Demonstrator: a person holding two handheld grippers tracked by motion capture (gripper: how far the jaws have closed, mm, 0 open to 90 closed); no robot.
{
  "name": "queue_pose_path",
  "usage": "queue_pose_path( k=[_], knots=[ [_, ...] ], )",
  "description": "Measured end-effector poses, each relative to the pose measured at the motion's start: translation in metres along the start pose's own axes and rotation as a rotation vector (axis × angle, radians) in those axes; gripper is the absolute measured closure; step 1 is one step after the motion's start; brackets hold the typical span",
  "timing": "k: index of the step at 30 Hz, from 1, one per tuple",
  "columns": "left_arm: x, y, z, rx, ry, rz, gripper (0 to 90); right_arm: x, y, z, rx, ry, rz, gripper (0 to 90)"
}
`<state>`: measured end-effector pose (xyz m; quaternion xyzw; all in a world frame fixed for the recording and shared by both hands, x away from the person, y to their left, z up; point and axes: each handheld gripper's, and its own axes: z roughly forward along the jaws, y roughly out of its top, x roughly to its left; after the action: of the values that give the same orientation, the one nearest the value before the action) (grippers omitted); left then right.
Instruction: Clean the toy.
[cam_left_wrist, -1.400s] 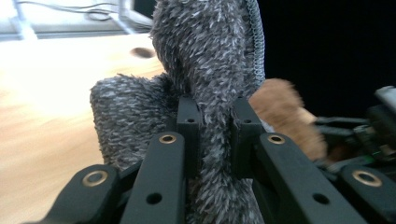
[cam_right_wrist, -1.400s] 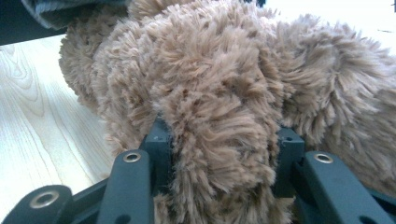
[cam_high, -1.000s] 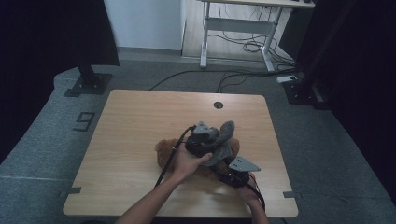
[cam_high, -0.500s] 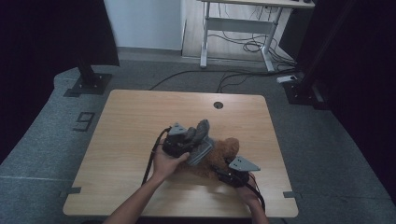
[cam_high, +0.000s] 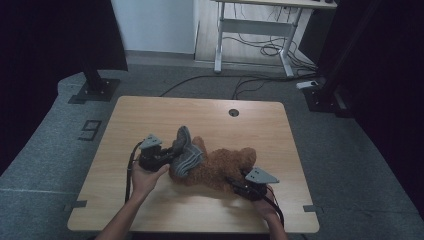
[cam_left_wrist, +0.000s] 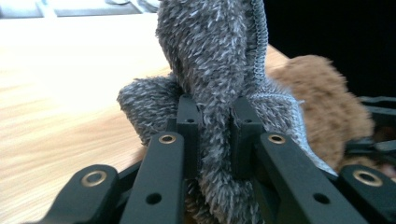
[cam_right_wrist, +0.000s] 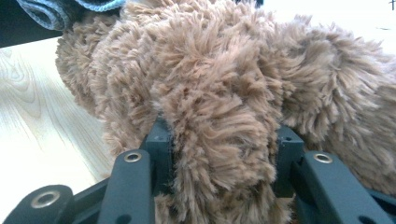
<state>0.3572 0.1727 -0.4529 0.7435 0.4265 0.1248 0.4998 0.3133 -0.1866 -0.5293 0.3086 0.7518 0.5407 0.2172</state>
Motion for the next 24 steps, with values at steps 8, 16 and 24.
queue_pose_path(
  k=[8, 16, 24],
  knots=[
    [0.031, -0.023, -0.002, 0.062, 0.074, -0.050, 77.7, 0.000, 0.000, 0.000, -0.001, 0.000, 0.000, 54.6],
    [0.039, -0.033, 0.005, 0.099, 0.078, -0.070, 77.7, -0.001, -0.001, -0.001, -0.001, 0.002, 0.002, 54.6],
    [0.004, 0.021, -0.007, -0.002, 0.034, 0.029, 77.8, -0.002, -0.001, -0.002, -0.003, 0.003, 0.002, 54.6]
  ],
)
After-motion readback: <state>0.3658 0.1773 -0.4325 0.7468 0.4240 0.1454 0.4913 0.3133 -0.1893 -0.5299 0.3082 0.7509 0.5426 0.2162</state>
